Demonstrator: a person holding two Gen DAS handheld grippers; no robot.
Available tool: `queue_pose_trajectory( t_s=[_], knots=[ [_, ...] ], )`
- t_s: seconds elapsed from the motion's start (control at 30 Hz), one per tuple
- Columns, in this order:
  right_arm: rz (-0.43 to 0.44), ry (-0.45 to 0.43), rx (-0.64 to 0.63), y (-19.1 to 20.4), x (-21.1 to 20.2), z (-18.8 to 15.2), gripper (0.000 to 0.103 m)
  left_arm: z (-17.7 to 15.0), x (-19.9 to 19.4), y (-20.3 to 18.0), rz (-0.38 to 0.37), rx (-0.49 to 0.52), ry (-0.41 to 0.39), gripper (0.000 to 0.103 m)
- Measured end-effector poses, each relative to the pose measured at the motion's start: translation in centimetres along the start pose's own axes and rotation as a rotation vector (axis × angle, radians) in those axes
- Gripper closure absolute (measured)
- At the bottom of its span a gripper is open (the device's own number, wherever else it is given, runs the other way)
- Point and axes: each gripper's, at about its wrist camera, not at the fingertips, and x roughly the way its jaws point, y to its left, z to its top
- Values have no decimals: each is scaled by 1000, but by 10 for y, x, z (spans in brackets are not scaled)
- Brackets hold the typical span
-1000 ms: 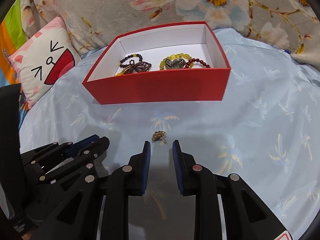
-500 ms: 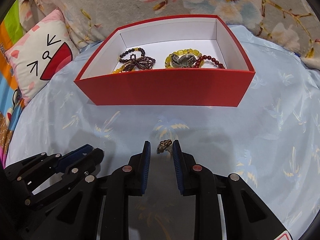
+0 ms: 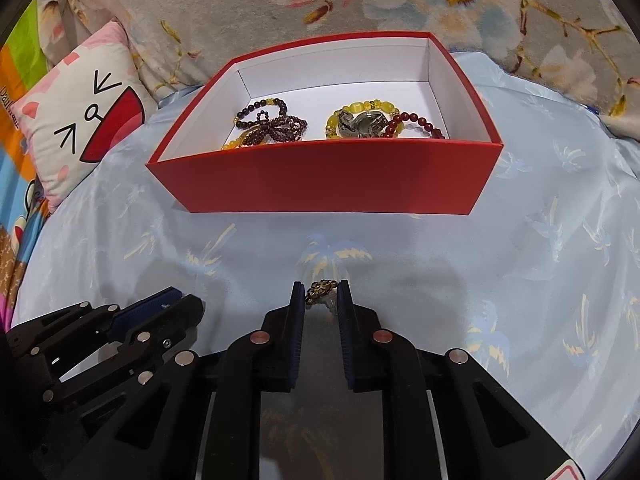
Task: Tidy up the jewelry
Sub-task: 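Grasp a small gold charm with the left tool while the right tool grasps the other, then carry both gold charms with both tools into the red box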
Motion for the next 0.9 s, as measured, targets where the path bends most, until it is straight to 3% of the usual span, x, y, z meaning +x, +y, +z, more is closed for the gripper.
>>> queue_pose_trajectory(
  t_s=[0.57,0.9],
  knots=[
    [1,-81,52,-15,-62,-13,88,16,-36,-7,-12,11,-65,89],
    [-3,-150,38,-13,-86,12,88,46,-57,-11,-3,31,-134,89]
  ],
)
